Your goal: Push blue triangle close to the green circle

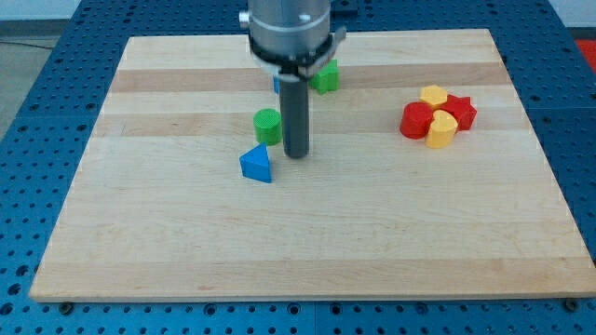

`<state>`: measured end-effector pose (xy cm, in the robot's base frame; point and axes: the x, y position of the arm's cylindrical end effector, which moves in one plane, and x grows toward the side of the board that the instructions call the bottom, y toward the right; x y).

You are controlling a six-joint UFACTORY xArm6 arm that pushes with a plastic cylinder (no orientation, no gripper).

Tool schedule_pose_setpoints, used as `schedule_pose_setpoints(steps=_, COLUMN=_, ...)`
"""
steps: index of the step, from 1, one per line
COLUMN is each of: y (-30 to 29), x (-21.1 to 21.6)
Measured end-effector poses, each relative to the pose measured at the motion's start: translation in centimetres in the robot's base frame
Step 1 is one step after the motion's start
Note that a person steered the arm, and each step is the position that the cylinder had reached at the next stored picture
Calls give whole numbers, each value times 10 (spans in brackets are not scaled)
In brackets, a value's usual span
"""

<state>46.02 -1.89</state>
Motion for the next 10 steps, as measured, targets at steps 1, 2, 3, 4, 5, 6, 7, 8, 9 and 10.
schedule_pose_setpoints(steps=1, y=-17, x=68)
schedule_pose_setpoints(steps=2, y=-75, x=86)
schedule_pose_setpoints(steps=3, y=-77, x=61)
schedule_pose_setpoints(steps=4, y=-63, x=40)
schedule_pose_setpoints(steps=5, y=-40, x=25)
schedule_pose_setpoints(steps=6, y=-30, x=5)
schedule_pose_setpoints(steps=7, y=-33, x=-10)
schedule_pose_setpoints(steps=8, y=-33, x=-20)
schedule_pose_setpoints(steps=9, y=-33, x=-20)
schedule_pose_setpoints(steps=10, y=-95, x=-22)
